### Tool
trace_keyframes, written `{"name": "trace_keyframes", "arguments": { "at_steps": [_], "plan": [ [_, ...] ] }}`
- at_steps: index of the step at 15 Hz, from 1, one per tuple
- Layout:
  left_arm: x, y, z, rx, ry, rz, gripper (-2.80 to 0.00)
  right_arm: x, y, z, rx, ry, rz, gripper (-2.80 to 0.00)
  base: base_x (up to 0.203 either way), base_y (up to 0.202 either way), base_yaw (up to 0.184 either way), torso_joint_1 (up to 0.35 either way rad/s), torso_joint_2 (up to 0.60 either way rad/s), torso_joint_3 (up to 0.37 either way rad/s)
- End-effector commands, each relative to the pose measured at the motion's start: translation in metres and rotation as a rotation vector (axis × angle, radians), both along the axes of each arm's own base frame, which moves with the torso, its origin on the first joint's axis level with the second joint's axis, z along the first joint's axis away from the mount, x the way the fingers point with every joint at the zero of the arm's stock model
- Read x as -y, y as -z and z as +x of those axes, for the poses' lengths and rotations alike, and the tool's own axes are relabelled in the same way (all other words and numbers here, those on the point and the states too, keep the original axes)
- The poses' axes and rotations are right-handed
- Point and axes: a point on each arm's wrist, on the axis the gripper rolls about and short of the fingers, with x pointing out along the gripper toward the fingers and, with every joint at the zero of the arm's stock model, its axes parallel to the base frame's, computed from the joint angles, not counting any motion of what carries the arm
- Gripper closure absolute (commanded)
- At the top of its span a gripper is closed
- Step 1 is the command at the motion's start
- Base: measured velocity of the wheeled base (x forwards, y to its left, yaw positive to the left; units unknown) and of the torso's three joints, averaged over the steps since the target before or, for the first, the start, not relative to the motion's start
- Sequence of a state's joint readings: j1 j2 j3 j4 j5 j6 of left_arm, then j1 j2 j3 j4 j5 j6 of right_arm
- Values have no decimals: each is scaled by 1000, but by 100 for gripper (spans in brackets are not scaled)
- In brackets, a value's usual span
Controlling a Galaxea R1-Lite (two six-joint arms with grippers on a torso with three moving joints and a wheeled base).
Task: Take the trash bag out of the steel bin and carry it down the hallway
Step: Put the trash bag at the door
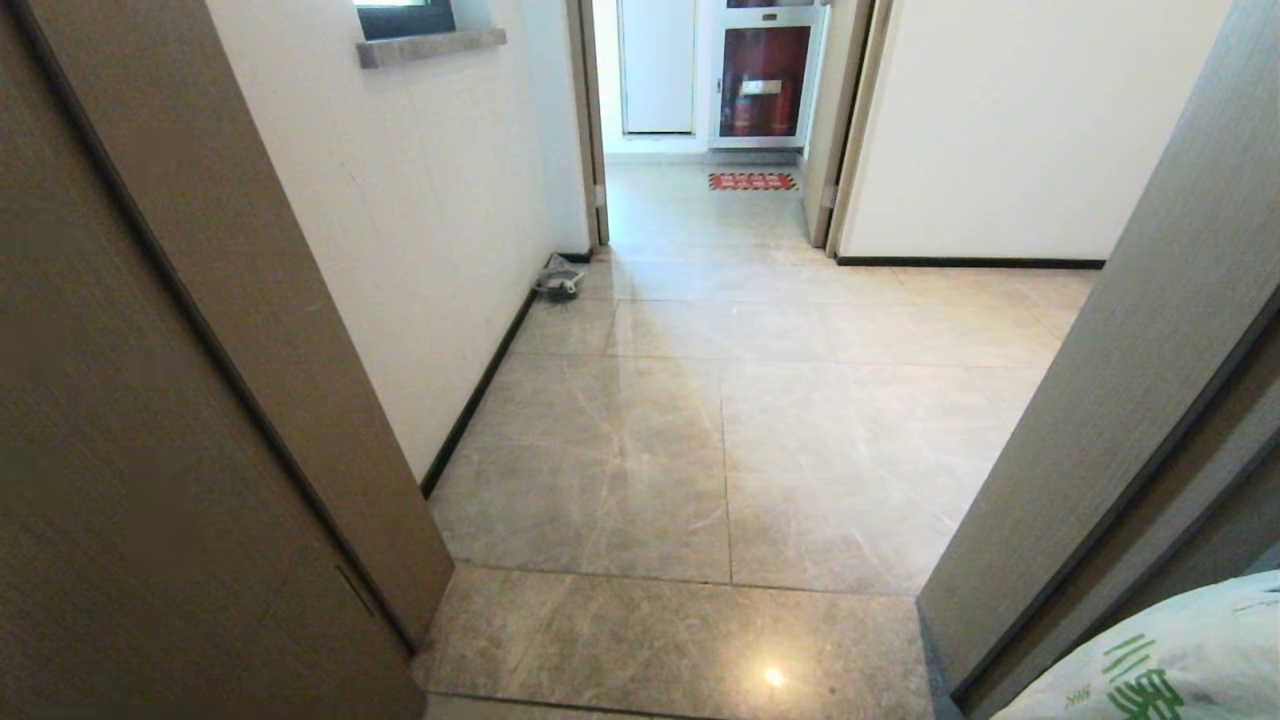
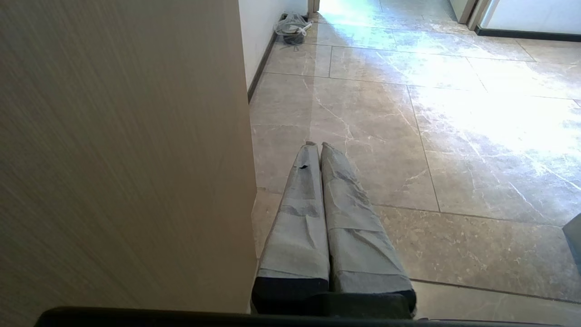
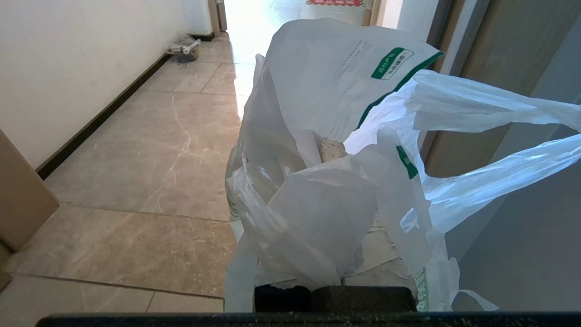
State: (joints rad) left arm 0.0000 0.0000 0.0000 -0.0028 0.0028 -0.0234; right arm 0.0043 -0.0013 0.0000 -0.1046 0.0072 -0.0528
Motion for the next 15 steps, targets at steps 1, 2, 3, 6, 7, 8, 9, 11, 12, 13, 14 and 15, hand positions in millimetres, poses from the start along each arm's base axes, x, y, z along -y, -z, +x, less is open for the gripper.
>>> {"name": "trace_keyframes", "arguments": {
  "at_steps": [1, 2, 3, 6, 7, 8, 9, 11, 12, 13, 14, 15],
  "plan": [
    [0, 0, 0, 0, 0, -1, 0, 0, 11, 3, -40, -2, 0, 0, 0, 0, 0, 0, 0, 0],
    [0, 0, 0, -1, 0, -1, 0, 0, 11, 3, -40, -1, -1, 0, 0, 0, 0, 0, 0, 0],
    [0, 0, 0, 0, 0, -1, 0, 0, 11, 3, -40, -2, 0, 0, 0, 0, 0, 0, 0, 0],
    [0, 0, 0, -1, 0, -1, 0, 0, 11, 3, -40, -1, -1, 0, 0, 0, 0, 0, 0, 0],
    [0, 0, 0, 0, 0, -1, 0, 0, 11, 3, -40, -1, -1, 0, 0, 0, 0, 0, 0, 0],
    [0, 0, 0, 0, 0, -1, 0, 0, 11, 3, -40, -1, -1, 0, 0, 0, 0, 0, 0, 0],
    [0, 0, 0, 0, 0, -1, 0, 0, 11, 3, -40, -1, 0, 0, 0, 0, 0, 0, 0, 0],
    [0, 0, 0, 0, 0, -1, 0, 0, 11, 3, -40, -2, -1, 0, 0, 0, 0, 0, 0, 0],
    [0, 0, 0, 0, 0, -1, 0, 0, 11, 3, -40, -2, 0, 0, 0, 0, 0, 0, 0, 0],
    [0, 0, 0, -1, 0, 0, 0, 0, 11, 3, -40, -1, -1, 0, 0, 0, 0, 0, 0, 0],
    [0, 0, 0, 0, 0, -1, 0, 0, 11, 3, -42, -1, 0, 0, 0, 0, 0, 0, 0, 0],
    [0, 0, 0, 0, 0, -1, 0, 0, 11, 3, -40, -1, 0, 0, 0, 0, 0, 0, 0, 0]
  ]
}}
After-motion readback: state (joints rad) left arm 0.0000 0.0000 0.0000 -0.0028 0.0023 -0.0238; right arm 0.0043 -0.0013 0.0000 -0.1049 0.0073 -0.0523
